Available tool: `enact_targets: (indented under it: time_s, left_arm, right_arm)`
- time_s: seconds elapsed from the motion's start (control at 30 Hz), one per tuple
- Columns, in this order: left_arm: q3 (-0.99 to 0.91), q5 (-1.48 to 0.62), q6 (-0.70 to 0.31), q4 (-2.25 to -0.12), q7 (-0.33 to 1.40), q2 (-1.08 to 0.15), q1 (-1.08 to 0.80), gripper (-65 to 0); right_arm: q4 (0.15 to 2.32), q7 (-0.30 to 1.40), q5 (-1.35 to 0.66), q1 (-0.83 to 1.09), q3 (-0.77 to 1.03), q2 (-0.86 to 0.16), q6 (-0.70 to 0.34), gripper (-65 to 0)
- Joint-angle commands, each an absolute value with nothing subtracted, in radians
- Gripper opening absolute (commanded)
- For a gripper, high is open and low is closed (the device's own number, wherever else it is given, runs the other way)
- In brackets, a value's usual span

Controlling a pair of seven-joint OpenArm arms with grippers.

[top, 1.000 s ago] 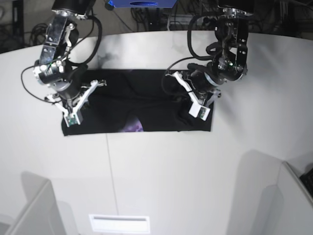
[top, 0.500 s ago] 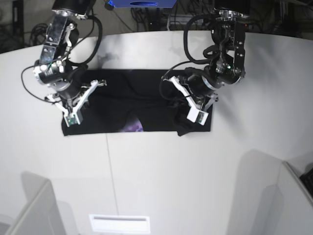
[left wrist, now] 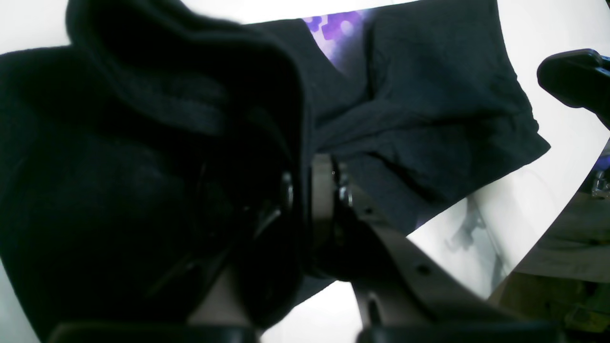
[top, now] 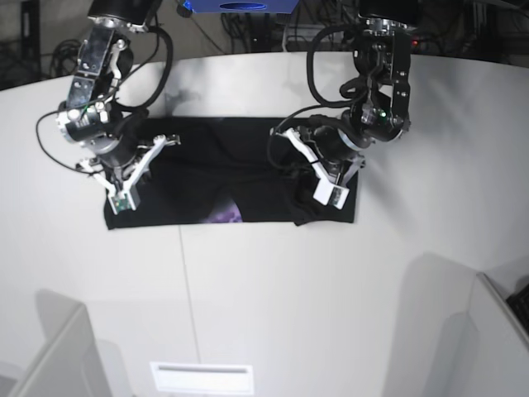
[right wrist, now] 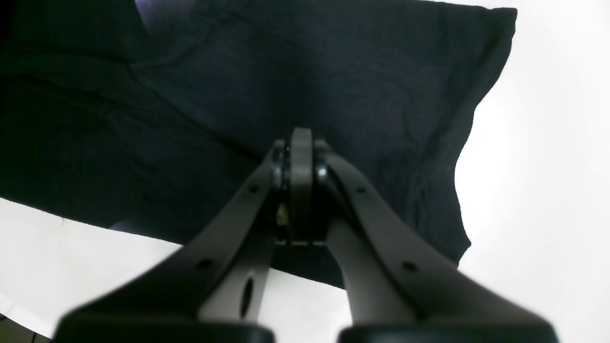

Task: Fold the T-shirt properly
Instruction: 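Grasp the strip's end with the left gripper and fold it toward the right gripper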

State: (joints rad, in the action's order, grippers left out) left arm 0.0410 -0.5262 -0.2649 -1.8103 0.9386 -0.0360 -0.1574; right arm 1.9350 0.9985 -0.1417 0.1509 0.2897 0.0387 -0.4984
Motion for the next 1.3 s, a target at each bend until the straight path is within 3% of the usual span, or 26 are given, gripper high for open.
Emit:
enact_targets:
  time_s: [0.0, 0.73, 0.97, 1.07, 1.13, 1.27]
  left_arm:
    - [0.042, -0.547, -0.272, -1.828, 0.923, -0.031, -0.148, -65.0]
    - [0.042, -0.549, -0.272, -1.828, 0.923, -0.033, -0.148, -65.0]
    - [0.042, -0.55, -0.272, -1.827, 0.923, -0.03, -0.148, -35.1]
    - [0.045, -0.553, -0.272, -1.814, 0.923, -0.03, -0.13, -25.3]
    - [0.045, -0.555, -0.272, -1.784, 0.923, -0.028, -0.113, -22.1]
    - [0.111, -0.555, -0.272, -1.724, 0.923, -0.027, -0.073, -21.6]
  right_arm:
    - [1.951, 0.983, -0.15, 0.142, 0.288, 0.038, -0.501, -65.0]
    - [1.951, 0.983, -0.151, 0.142, 0.288, 0.039, -0.501, -65.0]
    - [1.951, 0.983, -0.151, 0.142, 0.288, 0.039, -0.501, -65.0]
    - [1.951, 0.983, -0.151, 0.142, 0.288, 0.039, -0.501, -65.0]
    - [1.951, 0.983, -0.151, 0.142, 0.288, 0.039, -0.501, -65.0]
    - [1.951, 0.983, -0.151, 0.142, 0.288, 0.039, -0.501, -65.0]
